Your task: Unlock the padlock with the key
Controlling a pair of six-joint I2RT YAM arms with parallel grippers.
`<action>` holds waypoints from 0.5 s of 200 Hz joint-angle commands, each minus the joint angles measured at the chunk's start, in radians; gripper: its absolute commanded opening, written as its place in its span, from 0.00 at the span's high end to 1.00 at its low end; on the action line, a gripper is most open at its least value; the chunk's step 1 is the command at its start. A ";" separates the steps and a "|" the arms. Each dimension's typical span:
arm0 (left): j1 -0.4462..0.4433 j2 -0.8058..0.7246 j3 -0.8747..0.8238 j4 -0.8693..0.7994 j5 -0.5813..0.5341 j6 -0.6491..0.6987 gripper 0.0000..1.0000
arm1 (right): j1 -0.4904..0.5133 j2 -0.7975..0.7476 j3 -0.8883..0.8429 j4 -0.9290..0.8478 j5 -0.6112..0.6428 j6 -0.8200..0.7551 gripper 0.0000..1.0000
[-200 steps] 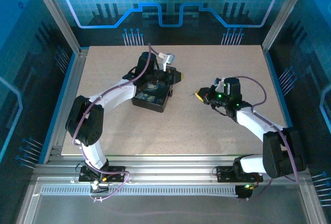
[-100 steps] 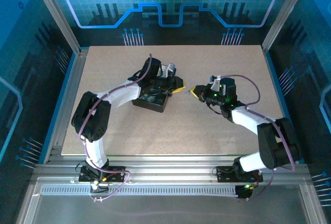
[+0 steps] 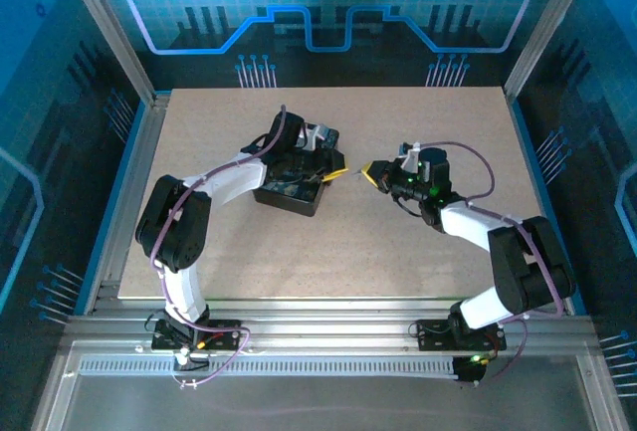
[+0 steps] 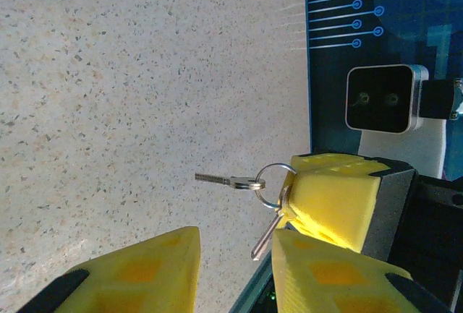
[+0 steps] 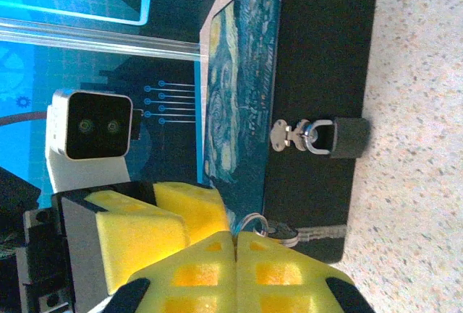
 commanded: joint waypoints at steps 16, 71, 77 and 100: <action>-0.003 0.003 -0.032 0.036 0.036 -0.036 0.67 | 0.035 0.063 0.049 0.098 0.013 0.041 1.00; -0.005 0.003 -0.023 0.024 0.042 -0.031 0.67 | 0.059 0.099 0.074 0.116 0.014 0.054 1.00; -0.005 0.005 -0.022 0.029 0.046 -0.034 0.68 | 0.060 0.102 0.075 0.120 0.015 0.056 1.00; -0.005 0.009 -0.024 0.038 0.048 -0.042 0.71 | 0.068 0.119 0.079 0.139 0.013 0.068 1.00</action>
